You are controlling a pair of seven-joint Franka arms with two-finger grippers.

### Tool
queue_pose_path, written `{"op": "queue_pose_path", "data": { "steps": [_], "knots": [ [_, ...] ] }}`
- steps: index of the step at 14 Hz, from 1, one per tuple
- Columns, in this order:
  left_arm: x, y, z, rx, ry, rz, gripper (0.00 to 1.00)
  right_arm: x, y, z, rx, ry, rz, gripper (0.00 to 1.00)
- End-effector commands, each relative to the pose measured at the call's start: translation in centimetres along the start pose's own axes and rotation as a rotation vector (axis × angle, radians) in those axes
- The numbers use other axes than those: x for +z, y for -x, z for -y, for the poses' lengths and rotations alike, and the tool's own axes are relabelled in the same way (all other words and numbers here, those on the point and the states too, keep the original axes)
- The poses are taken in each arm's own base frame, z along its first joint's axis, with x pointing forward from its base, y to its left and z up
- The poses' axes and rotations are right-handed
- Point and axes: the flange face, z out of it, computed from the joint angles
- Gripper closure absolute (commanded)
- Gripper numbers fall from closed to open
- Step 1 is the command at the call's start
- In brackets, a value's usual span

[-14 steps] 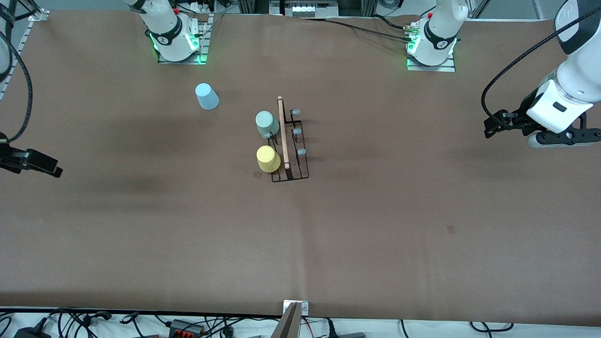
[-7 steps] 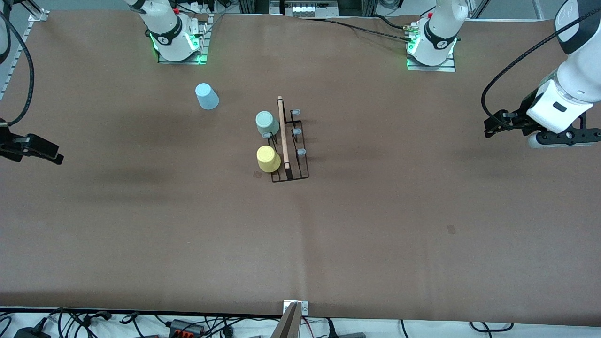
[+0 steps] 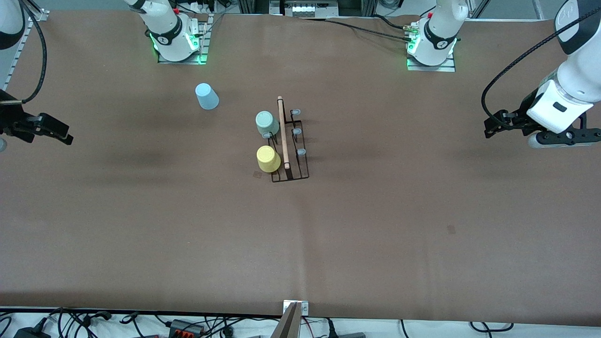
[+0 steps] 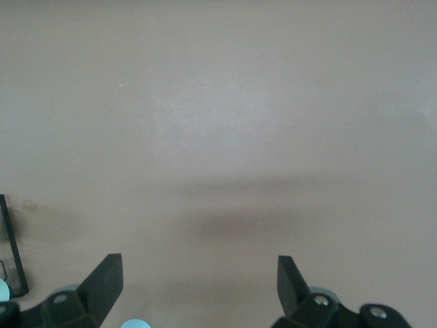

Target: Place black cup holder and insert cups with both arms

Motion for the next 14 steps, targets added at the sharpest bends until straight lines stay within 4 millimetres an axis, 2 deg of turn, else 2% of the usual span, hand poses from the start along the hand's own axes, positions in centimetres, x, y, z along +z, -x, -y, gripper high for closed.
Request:
{"op": "queue_pose_path", "data": {
  "steps": [1,5,14],
  "knots": [
    [-0.3,0.0,0.2,0.013,0.016,0.001,0.0,-0.4,1.7,0.0,-0.028,0.034,-0.012,0.0],
    [-0.2,0.1,0.2,0.013,0.016,0.002,0.0,-0.8,2.7,0.1,-0.019,0.021,0.038,0.0],
    [-0.2,0.1,0.2,0.013,0.016,0.002,0.0,-1.3,3.0,0.5,-0.026,0.019,0.029,0.0]
  ]
}}
